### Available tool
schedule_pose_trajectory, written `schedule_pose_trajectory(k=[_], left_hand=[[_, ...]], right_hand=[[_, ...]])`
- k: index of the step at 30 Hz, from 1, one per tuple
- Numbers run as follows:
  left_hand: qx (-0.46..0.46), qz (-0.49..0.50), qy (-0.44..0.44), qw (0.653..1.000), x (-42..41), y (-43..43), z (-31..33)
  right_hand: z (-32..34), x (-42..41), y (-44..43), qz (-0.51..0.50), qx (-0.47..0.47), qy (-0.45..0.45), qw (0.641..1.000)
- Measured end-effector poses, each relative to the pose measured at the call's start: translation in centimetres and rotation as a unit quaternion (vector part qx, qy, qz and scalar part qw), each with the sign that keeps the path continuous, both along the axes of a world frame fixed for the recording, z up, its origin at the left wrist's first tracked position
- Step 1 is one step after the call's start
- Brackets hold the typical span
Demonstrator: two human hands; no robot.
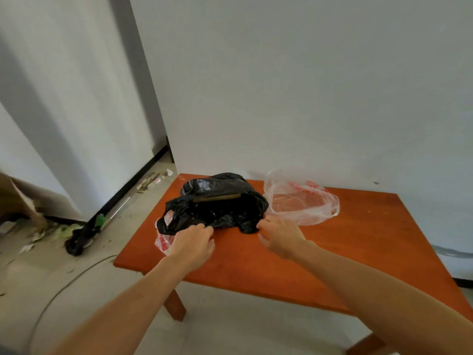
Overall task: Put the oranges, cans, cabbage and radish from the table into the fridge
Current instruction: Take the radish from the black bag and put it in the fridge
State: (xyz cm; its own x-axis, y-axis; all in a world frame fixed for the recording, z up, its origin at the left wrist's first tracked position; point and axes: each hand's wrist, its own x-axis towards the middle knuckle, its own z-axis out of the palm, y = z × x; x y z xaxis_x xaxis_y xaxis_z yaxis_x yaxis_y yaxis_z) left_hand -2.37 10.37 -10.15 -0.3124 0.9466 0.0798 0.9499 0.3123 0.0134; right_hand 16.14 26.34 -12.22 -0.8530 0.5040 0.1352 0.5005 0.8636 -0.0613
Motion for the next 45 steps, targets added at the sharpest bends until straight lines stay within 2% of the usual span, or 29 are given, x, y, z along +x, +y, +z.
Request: schedule_pose_trajectory(k=[8, 16, 19, 24, 29, 35, 39, 42, 45], left_hand=[[-0.046, -0.011, 0.011, 0.999, -9.4, 8.9, -3.3], [-0.177, -0.044, -0.015, 0.983, -18.6, 18.3, -8.4], [-0.222, -0.042, -0.02, 0.974, -21.8, 20.0, -10.7], [-0.168, -0.01, -0.038, 0.985, -29.3, 24.0, -13.1], [-0.133, -0.013, -0.07, 0.989, -35.8, 28.6, -15.1], [-0.209, -0.051, -0.135, 0.967, -40.3, 32.1, -19.6], [-0.225, -0.077, -0.224, 0.945, -41.9, 31.8, -22.9], [-0.209, -0.09, -0.261, 0.938, -42.4, 31.1, -24.2], [-0.148, -0.05, -0.334, 0.93, -42.8, 30.7, -24.9]], right_hand=[[-3.7, -12.2, 9.5, 0.028, -0.022, -0.034, 0.999], [-7.5, -24.4, 19.3, 0.069, -0.094, -0.212, 0.97], [-9.1, -27.5, 21.3, 0.068, -0.116, -0.235, 0.963], [-10.2, -33.3, 25.5, 0.048, -0.107, -0.169, 0.978], [-12.0, -38.0, 29.6, 0.004, -0.13, -0.178, 0.975], [-15.8, -41.1, 32.1, -0.006, -0.158, -0.244, 0.957], [-17.7, -40.6, 32.7, -0.008, -0.202, -0.227, 0.953], [-18.7, -39.5, 32.7, 0.007, -0.208, -0.232, 0.95], [-20.3, -39.1, 31.3, 0.034, -0.175, -0.231, 0.956]])
